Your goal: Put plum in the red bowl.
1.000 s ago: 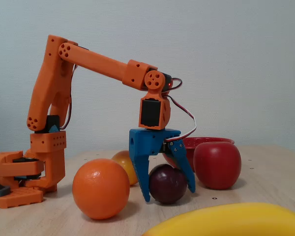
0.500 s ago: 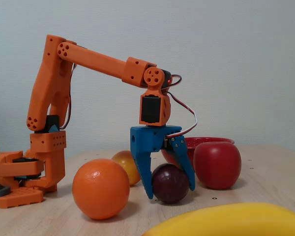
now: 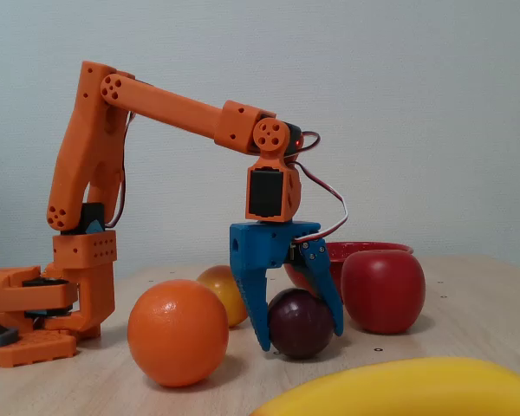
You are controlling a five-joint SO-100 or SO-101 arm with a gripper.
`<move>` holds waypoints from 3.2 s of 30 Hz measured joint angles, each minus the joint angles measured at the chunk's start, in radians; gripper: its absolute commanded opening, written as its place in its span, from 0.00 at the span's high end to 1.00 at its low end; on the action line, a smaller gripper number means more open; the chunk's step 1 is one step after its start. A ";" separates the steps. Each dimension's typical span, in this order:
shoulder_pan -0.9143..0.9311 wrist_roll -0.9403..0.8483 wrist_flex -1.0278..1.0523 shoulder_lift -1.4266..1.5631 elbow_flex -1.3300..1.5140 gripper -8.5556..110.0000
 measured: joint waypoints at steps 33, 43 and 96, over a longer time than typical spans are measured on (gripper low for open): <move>-0.023 0.005 0.348 0.345 -0.252 0.93; -0.321 0.149 0.391 0.365 -0.336 0.93; -0.848 0.229 0.210 -0.518 -1.032 0.93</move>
